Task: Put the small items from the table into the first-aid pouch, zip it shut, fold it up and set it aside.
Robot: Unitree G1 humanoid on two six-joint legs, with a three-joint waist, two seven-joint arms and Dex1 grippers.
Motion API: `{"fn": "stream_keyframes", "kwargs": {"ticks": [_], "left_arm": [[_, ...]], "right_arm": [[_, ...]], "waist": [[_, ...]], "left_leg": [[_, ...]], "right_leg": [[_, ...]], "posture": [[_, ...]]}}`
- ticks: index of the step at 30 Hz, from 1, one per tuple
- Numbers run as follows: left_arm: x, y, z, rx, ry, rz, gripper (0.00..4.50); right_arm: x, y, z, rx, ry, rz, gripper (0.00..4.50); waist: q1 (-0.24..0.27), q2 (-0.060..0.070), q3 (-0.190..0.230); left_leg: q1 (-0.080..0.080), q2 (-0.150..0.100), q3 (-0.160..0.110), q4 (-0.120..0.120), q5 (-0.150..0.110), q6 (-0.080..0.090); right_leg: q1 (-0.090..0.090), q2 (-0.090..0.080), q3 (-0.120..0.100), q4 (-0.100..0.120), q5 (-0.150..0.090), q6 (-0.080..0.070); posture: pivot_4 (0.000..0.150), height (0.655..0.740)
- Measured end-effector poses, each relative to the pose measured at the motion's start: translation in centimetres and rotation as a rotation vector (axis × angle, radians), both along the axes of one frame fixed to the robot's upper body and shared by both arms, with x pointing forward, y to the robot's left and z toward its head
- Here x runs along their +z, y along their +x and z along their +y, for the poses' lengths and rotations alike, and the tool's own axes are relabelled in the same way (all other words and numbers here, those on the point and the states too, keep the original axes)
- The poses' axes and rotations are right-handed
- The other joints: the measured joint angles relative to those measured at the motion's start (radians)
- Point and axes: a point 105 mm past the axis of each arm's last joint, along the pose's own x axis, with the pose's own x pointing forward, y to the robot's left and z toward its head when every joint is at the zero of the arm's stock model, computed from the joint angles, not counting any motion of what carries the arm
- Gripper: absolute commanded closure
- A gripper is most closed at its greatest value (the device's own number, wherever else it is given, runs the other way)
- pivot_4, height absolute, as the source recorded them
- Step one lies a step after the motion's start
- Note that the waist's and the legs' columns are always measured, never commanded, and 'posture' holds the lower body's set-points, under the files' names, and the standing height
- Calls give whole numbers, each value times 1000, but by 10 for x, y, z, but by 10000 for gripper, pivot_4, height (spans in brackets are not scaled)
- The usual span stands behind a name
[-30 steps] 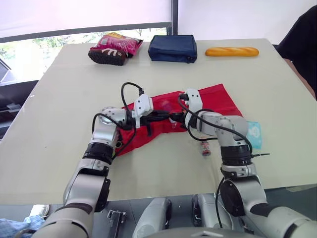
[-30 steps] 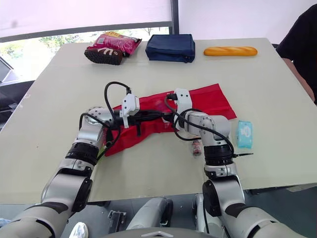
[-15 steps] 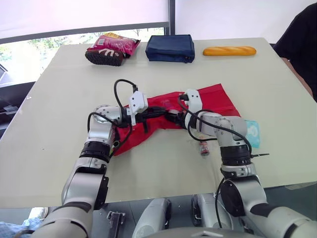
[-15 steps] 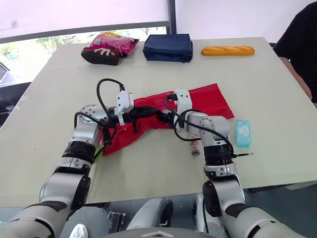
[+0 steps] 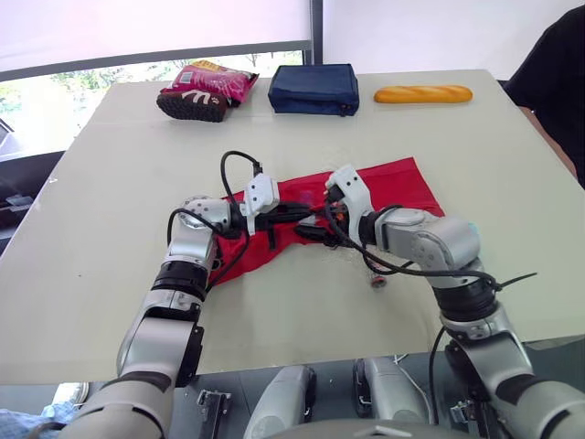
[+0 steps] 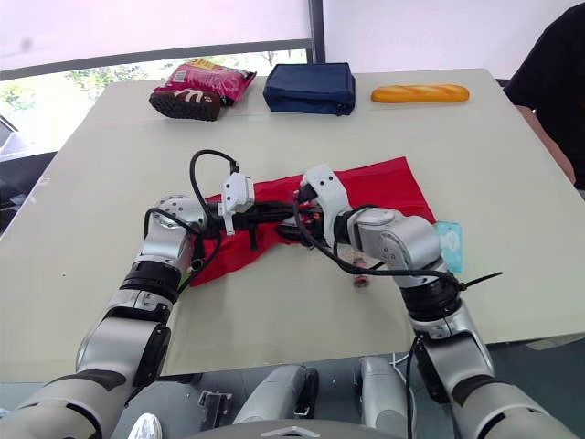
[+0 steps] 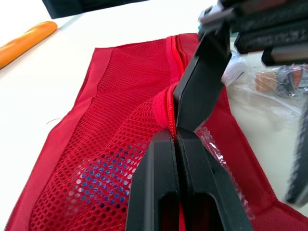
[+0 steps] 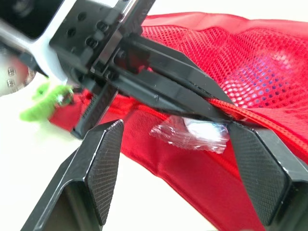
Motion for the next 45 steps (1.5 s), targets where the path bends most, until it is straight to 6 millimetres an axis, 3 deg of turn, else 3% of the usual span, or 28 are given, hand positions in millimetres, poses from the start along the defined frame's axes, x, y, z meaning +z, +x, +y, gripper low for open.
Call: {"fn": "stream_keyframes", "kwargs": {"ticks": [1,4,8,10,19,35,40,45], "left_arm": [[-1,0,0,0,1,3,45000],[-3,-1,-1,-6,7,11,45000],[-5,-2,-2,-18,15,18,45000],[-5,-3,-2,-21,18,20,45000],[-8,-5,0,-35,27,31,45000],[-8,-9,-2,-63,37,30,45000],[-7,-9,-3,-67,39,21,45000],[-11,-8,3,-48,53,13,45000]], "right_arm": [[-1,0,-2,3,-12,-14,9196],[-3,-1,-6,10,-36,-43,15693],[-8,-8,-10,70,-51,-138,36882],[-13,-10,-12,105,-79,-182,43820],[-28,-8,-17,231,-179,-340,43820],[-37,31,4,215,-287,-495,43820],[-37,31,0,215,-296,-506,43820],[-28,8,-23,251,-269,-527,43820]], "waist": [[0,0,0],[0,0,0],[2,0,0],[2,0,0],[3,0,0],[2,0,0],[2,0,0],[7,0,0]], "left_leg": [[0,0,0,0,0,0],[0,0,0,0,0,0],[0,0,0,0,0,0],[0,0,0,0,0,0],[0,0,0,0,0,0],[0,0,0,0,0,0],[0,0,0,0,0,0],[0,0,0,1,0,0]], "right_leg": [[0,0,0,0,0,0],[0,0,0,0,0,0],[0,0,0,0,0,0],[0,0,0,0,0,0],[0,0,0,-1,0,0],[0,0,0,-1,0,0],[0,0,0,-1,0,0],[0,0,0,-1,0,0]], "posture": [[1500,7395],[1500,7395],[1500,7395],[1500,7395],[1500,7395],[1500,7395],[1500,7395],[1500,7395]]}}
